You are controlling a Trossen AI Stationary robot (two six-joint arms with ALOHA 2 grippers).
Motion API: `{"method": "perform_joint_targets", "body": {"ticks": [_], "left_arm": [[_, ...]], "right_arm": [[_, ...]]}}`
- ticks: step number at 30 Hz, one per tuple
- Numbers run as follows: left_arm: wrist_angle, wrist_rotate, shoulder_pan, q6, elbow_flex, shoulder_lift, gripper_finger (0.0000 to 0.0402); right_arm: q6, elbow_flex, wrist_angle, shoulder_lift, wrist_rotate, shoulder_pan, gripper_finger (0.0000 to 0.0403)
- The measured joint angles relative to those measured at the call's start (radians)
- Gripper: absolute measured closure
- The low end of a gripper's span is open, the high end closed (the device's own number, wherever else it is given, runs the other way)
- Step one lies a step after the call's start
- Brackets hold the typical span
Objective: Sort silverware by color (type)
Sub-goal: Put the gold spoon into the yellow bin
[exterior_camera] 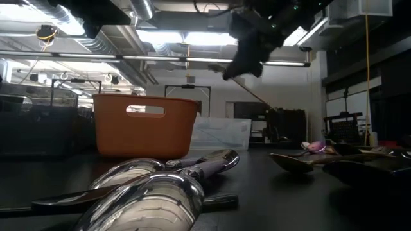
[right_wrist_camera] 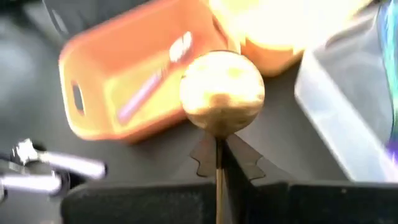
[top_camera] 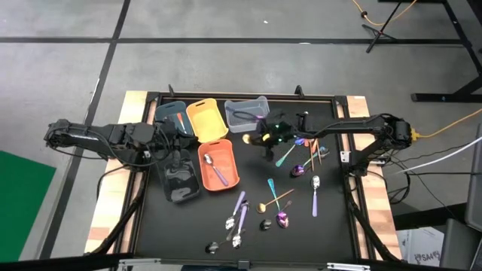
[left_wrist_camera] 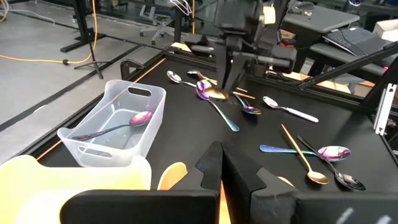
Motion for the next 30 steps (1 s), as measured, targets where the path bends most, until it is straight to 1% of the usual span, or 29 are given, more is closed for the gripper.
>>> {"method": "perform_joint_targets", "body": {"ticks": [8, 11, 13, 16, 18, 22, 26, 30], "left_arm": [[0.002, 0.001, 0.000, 0.000, 0.000, 0.022, 0.0401], [0.023, 0.001, 0.000, 0.001, 0.000, 0.045, 0.0399], [0.040, 0.001, 0.000, 0.014, 0.000, 0.067, 0.0389], [0.085, 0.000, 0.000, 0.067, 0.001, 0.101, 0.0365], [0.143, -0.002, 0.000, 0.102, 0.001, 0.130, 0.0347], [0.264, -0.047, 0.000, 0.145, 0.001, 0.191, 0.0321], [0.370, -0.084, 0.000, 0.158, 0.001, 0.256, 0.0308], [0.440, -0.083, 0.000, 0.158, 0.002, 0.314, 0.0304]], "right_arm": [[0.001, 0.000, 0.286, 0.000, 0.000, 0.000, 0.0401], [0.001, 0.000, 0.358, 0.000, 0.000, 0.000, 0.0401], [0.001, 0.000, 0.396, 0.000, 0.000, 0.000, 0.0401], [0.001, 0.000, 0.461, 0.006, 0.000, 0.000, 0.0401], [0.006, -0.001, 0.504, 0.010, -0.010, 0.000, 0.0401], [0.009, -0.002, 0.624, 0.044, -0.035, 0.014, 0.0401], [0.005, -0.002, 0.763, 0.085, -0.029, 0.037, 0.0401], [0.002, -0.002, 0.865, 0.119, 0.011, 0.057, 0.0401]]}}
